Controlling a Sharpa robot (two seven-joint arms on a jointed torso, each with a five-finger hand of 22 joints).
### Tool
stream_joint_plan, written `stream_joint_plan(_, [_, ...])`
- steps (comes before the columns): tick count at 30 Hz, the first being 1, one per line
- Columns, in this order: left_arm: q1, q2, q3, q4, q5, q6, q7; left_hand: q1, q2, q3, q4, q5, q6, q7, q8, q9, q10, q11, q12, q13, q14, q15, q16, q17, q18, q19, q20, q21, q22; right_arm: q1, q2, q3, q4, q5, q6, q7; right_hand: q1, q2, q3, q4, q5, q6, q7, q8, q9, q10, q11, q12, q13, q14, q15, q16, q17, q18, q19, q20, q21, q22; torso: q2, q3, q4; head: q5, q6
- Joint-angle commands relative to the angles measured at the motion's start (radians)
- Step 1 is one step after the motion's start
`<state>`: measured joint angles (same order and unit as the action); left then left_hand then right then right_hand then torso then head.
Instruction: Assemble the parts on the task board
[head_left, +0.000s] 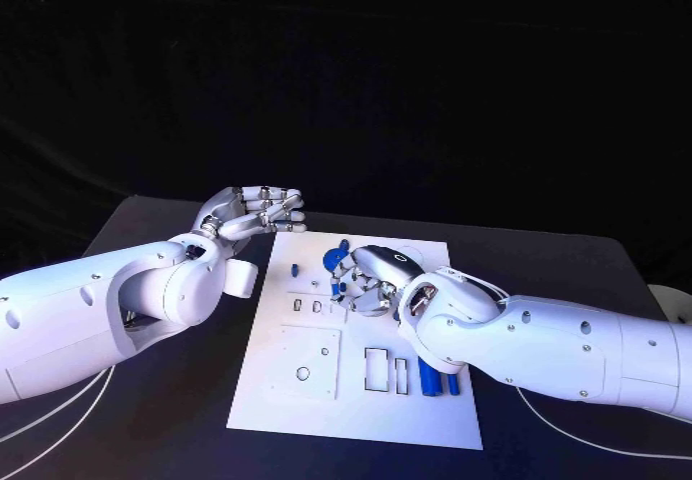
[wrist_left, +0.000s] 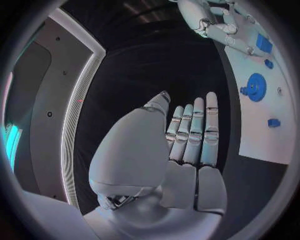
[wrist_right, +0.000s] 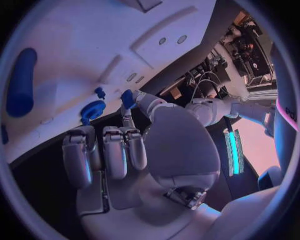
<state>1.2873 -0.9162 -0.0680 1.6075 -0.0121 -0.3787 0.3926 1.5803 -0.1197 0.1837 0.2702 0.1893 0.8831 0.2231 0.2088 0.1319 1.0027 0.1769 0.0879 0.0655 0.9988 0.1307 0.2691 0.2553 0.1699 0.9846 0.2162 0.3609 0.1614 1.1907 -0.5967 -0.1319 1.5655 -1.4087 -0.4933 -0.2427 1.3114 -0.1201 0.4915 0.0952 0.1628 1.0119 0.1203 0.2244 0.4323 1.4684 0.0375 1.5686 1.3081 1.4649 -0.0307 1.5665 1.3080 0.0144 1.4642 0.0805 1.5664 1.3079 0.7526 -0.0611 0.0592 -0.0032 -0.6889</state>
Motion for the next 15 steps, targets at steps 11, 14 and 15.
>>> stream_joint_plan(11, [0.001,0.003,0.001,0.004,0.003,0.011,0.002,0.000,-0.002,0.006,0.000,-0.004,-0.001,0.002,-0.004,-0.001,0.002,-0.001,-0.007,0.001,-0.005,-0.004,-0.007,0.001,0.010,-0.006,0.000,0.006,0.001,-0.032,0.048,-0.004,-0.040,-0.116,0.029,-0.054,-0.022,-0.006,-0.002,0.006,0.002,0.008,-0.015,0.042,0.044,0.102,-0.008,0.002,0.263,0.106,-0.005,0.004,0.263,-0.014,0.107,-0.007,0.004,0.263,0.002,0.0028,-0.0011,0.013,-0.008])
stream_joint_plan(14, [0.001,0.003,0.001,0.004,0.003,0.011,0.001,0.000,-0.002,0.006,0.000,-0.004,-0.001,0.002,-0.004,-0.001,0.002,-0.001,-0.007,0.001,-0.005,-0.004,-0.007,0.001,0.010,-0.006,0.000,0.006,0.001,-0.033,0.053,-0.004,-0.043,-0.121,0.029,-0.054,-0.024,-0.008,-0.003,0.006,0.001,0.007,-0.015,0.043,0.045,0.102,-0.008,0.002,0.263,0.106,-0.005,0.004,0.263,-0.014,0.107,-0.008,0.004,0.263,0.002,0.0025,-0.0009,0.014,-0.010])
stream_joint_plan(15, [0.001,0.003,0.001,0.004,0.003,0.012,0.001,0.000,-0.002,0.006,0.000,-0.004,-0.001,0.002,-0.004,-0.001,0.002,-0.001,-0.007,0.001,-0.005,-0.004,-0.007,0.001,0.010,-0.006,0.000,0.006,0.001,-0.034,0.055,-0.004,-0.044,-0.123,0.029,-0.054,-0.024,-0.008,-0.003,0.006,0.001,0.007,-0.015,0.043,0.045,0.102,-0.008,0.002,0.263,0.106,-0.005,0.004,0.263,-0.014,0.107,-0.008,0.004,0.263,0.002,0.0026,-0.0005,0.014,-0.010])
